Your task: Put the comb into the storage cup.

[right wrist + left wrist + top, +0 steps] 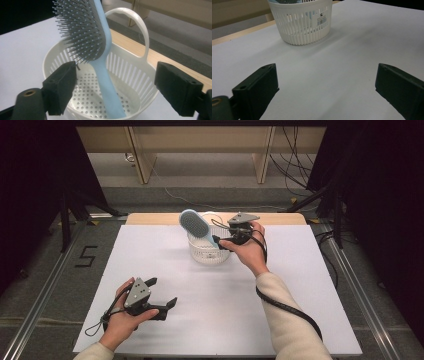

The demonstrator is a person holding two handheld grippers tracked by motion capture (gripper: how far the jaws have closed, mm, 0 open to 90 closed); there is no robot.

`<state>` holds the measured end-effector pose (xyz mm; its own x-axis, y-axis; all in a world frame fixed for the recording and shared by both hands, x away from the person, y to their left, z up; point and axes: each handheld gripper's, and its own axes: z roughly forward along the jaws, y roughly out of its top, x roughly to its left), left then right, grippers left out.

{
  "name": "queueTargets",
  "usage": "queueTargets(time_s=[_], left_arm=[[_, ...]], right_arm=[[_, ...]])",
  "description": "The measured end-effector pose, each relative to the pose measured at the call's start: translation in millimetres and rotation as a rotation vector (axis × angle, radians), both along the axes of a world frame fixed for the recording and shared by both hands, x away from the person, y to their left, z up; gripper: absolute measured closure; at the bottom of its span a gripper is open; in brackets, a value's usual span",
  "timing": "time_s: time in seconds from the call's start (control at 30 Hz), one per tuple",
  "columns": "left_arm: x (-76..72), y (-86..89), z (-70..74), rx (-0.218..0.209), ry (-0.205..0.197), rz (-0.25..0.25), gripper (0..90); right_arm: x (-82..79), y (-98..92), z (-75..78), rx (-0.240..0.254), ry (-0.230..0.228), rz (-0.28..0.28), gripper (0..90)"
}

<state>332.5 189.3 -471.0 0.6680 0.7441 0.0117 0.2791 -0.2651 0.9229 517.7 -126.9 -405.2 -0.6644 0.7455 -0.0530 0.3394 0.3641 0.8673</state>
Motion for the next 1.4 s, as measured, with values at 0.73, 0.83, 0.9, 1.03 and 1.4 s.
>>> queueTargets(time_s=[0.73,0.83,0.9,1.03,1.4], left_arm=[[1.4,2.3,-0.3,0.007,-0.003,0.024,0.5],[1.5,2.8,-0.3,0.004,0.001,0.027,0.1],[1.8,3.1,-0.5,0.003,0.001,0.027,0.0],[1.8,3.2,-0.8,0.003,0.002,0.032,0.0],[2.0,3.8,-1.0,0.005,0.004,0.036,0.0]], right_arm=[[-20.8,-31.1,-1.4,0.028,-0.001,0.014,14.8],[-24.4,-35.1,-2.6,0.024,-0.008,0.016,14.8],[-27.7,-38.4,-3.1,0.026,-0.009,0.015,14.8],[-32.4,-44.2,-3.8,0.025,-0.015,0.015,14.7],[-47.0,-63.0,-8.7,0.031,-0.020,0.003,14.6]])
